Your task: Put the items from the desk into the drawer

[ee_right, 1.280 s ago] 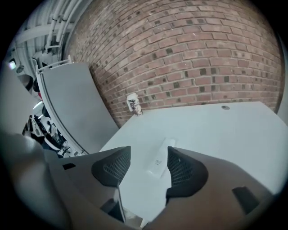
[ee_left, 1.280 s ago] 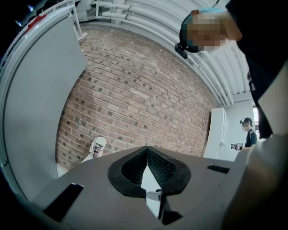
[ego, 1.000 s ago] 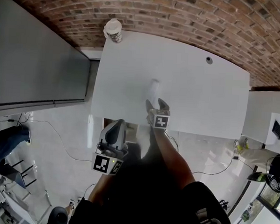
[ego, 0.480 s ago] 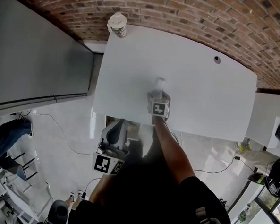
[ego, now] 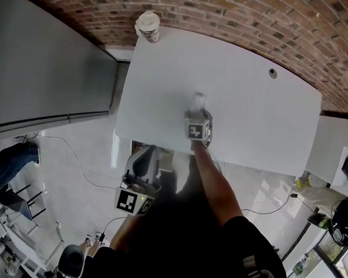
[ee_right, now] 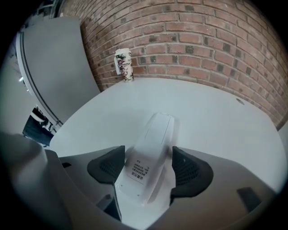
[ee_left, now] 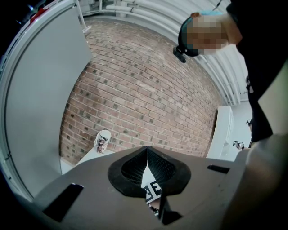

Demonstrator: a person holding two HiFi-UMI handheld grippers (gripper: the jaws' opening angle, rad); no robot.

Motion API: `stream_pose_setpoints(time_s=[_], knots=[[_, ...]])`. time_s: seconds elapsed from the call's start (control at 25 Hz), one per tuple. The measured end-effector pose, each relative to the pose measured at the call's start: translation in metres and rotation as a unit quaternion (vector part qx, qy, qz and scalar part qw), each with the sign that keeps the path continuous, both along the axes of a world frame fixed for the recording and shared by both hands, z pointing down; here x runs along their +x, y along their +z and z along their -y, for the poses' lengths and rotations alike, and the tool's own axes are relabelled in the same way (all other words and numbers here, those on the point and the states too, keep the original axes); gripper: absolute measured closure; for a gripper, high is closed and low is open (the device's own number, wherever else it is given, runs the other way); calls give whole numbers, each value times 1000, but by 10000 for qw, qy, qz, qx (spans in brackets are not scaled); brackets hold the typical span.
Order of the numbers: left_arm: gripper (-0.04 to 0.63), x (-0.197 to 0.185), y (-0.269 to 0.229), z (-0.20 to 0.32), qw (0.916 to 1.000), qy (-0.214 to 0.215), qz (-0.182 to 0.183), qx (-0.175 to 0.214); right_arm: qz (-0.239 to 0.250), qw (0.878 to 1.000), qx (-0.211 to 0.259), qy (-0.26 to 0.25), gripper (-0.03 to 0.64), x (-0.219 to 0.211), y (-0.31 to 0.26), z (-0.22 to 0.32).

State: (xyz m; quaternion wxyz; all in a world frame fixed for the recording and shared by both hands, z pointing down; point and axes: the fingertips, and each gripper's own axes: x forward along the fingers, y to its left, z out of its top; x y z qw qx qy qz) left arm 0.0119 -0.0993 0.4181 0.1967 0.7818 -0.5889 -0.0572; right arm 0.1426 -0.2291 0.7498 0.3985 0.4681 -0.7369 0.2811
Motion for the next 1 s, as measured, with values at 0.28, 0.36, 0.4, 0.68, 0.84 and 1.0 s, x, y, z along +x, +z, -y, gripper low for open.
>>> stream_pose_setpoints(time_s=[0.28,0.36,0.4,0.68,0.84,1.0], knots=[[591,4,-1,-4,10000,-43,-56,32,26,9987,153,-484,324,4,0,-5],[591,5,-3,-7,10000,-41,-29,17,22,9980,148,-615,358,6,-1,-7],[591,5,-4,-8,10000,-51,-28,15,19,9976,131,-675,373,6,-1,-7],[591,2,-8,-17,9999,-167,-25,16,111,9959,-100,-891,393,9,1,-9],[591,-1,-10,-24,9996,-256,21,143,284,9945,-60,-1002,394,5,-3,-17],[591,-3,-15,-31,9992,-371,12,177,373,9934,-163,-1071,396,3,-15,-32]])
